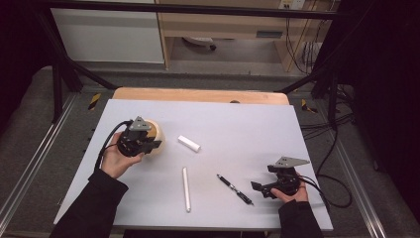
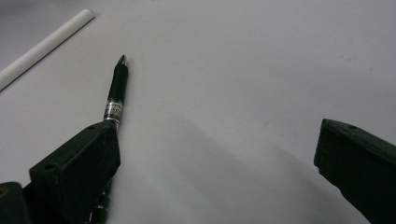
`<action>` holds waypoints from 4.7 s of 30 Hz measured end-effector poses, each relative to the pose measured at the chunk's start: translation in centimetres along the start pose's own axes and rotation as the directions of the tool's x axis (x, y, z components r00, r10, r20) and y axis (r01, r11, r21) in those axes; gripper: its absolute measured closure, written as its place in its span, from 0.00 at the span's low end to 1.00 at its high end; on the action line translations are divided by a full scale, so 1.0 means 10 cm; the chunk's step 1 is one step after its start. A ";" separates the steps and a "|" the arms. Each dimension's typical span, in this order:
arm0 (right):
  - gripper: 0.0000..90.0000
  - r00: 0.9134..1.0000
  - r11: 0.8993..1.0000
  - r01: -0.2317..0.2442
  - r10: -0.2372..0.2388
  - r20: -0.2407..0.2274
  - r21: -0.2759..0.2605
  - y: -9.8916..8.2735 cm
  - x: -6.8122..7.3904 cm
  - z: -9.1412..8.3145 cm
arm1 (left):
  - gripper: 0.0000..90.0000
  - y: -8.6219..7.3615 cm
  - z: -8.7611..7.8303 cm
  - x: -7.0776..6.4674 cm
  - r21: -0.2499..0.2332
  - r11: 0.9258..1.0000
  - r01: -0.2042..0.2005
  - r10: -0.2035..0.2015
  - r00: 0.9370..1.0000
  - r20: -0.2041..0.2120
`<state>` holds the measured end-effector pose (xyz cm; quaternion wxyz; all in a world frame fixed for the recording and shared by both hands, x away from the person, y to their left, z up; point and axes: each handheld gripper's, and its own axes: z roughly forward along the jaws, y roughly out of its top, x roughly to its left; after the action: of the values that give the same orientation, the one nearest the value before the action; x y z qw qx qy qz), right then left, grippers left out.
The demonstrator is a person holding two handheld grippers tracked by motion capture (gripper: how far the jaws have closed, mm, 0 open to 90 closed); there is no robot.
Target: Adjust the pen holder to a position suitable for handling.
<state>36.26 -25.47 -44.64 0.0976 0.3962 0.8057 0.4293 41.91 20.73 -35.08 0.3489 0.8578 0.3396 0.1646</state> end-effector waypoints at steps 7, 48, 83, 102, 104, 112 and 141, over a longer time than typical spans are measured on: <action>0.01 1.000 1.000 0.001 -0.001 0.000 0.002 0.00 0.00 0.00 | 0.87 -0.05 0.02 -0.17 0.014 1.000 0.006 -0.007 1.000 0.030; 0.01 1.000 1.000 0.003 -0.003 0.003 0.007 0.00 0.00 0.01 | 0.84 -0.03 0.24 -0.29 0.037 0.997 0.061 -0.063 0.996 0.065; 0.01 1.000 1.000 -0.006 0.006 0.005 -0.001 0.00 0.00 0.00 | 0.35 -0.09 -0.14 -0.16 -0.054 0.997 0.063 -0.063 0.998 -0.004; 0.01 1.000 1.000 -0.010 0.010 0.018 0.021 0.00 0.01 0.01 | 0.09 -0.73 -0.26 -0.01 -0.101 0.988 0.117 -0.119 0.993 -0.013; 0.01 1.000 1.000 -0.008 0.008 0.020 0.024 0.00 0.02 0.01 | 0.09 -0.79 -0.25 -0.01 -0.097 0.988 0.116 -0.119 0.993 -0.016; 0.02 1.000 0.999 0.000 -0.001 0.022 0.041 0.03 0.04 0.01 | 0.07 -1.02 -0.23 0.04 -0.094 0.987 0.132 -0.134 0.991 -0.021; 0.01 0.999 0.992 0.045 -0.046 0.010 0.114 0.32 0.39 0.23 | 0.07 -1.27 -0.13 0.13 -0.072 0.985 0.156 -0.157 0.988 -0.002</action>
<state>36.57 -20.20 -42.87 0.0896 0.3853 0.8370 0.3781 36.22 29.00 -43.11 0.3899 0.8147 0.4013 0.1521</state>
